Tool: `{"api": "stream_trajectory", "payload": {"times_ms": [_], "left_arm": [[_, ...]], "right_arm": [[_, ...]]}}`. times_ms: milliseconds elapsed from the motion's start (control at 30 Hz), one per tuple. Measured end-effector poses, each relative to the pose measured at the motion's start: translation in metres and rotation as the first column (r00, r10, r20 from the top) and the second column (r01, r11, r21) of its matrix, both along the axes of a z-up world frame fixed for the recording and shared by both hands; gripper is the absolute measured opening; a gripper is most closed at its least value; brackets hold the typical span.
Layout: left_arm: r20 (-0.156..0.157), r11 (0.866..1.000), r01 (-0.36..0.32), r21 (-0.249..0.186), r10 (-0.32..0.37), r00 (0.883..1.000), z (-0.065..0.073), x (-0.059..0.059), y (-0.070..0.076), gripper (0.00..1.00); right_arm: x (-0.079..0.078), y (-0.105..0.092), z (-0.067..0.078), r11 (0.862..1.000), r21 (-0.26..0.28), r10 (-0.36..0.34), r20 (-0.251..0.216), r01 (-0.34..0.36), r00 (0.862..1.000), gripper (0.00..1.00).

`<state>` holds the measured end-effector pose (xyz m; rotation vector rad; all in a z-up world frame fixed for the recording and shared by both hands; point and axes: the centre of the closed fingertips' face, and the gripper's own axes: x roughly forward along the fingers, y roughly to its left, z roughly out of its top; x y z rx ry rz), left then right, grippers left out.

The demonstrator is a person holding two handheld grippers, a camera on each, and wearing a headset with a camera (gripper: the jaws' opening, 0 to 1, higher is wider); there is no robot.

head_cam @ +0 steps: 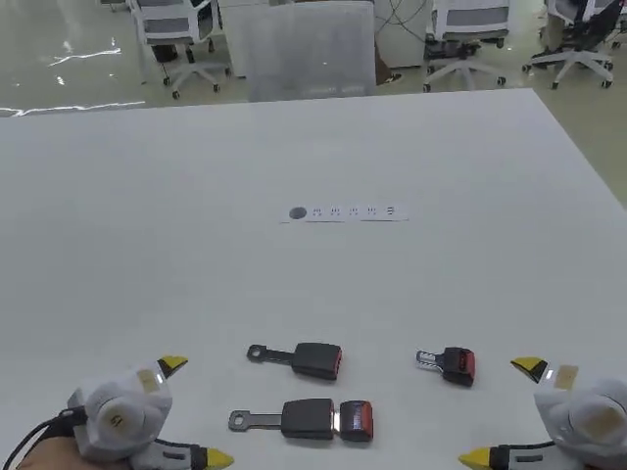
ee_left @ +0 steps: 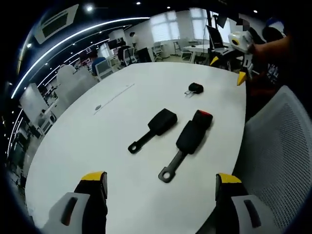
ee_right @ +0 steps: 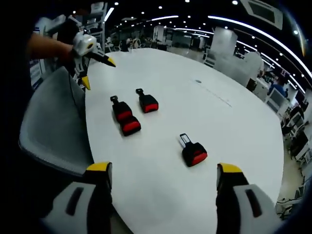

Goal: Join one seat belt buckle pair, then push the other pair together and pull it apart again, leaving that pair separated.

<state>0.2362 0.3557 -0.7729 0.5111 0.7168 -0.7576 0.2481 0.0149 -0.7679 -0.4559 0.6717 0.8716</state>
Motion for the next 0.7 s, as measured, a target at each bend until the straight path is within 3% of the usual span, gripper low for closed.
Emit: {"api": "stream_trajectory", "payload": {"times_ms": [100,167,267,600,700], "left_arm": [[-0.008,1.0,-0.019,-0.004,0.019,1.0,-0.001,-0.007,0.005,1.0],[0.003,0.999,-0.052,-0.009,0.052,0.999,0.002,-0.008,0.011,1.0],[0.001,0.997,-0.078,-0.025,0.078,0.997,0.005,-0.012,0.014,1.0],[0.005,0.988,-0.153,-0.023,0.153,0.988,0.007,-0.023,0.03,1.0],[0.002,0.986,-0.164,-0.021,0.164,0.987,0.006,-0.026,0.031,1.0]], "right_arm": [[-0.001,0.001,0.001,1.0,0.023,-0.017,0.002,0.017,1.0,0.96],[-0.003,0.002,0.0,0.999,0.035,-0.025,0.003,0.025,1.0,1.0],[-0.006,0.004,-0.001,0.998,0.059,-0.029,-0.01,0.029,1.0,1.0],[-0.006,-0.003,-0.007,0.997,0.051,-0.048,-0.022,0.049,0.999,1.0],[-0.003,-0.003,-0.006,0.998,0.036,-0.041,0.003,0.041,0.999,1.0]]}}
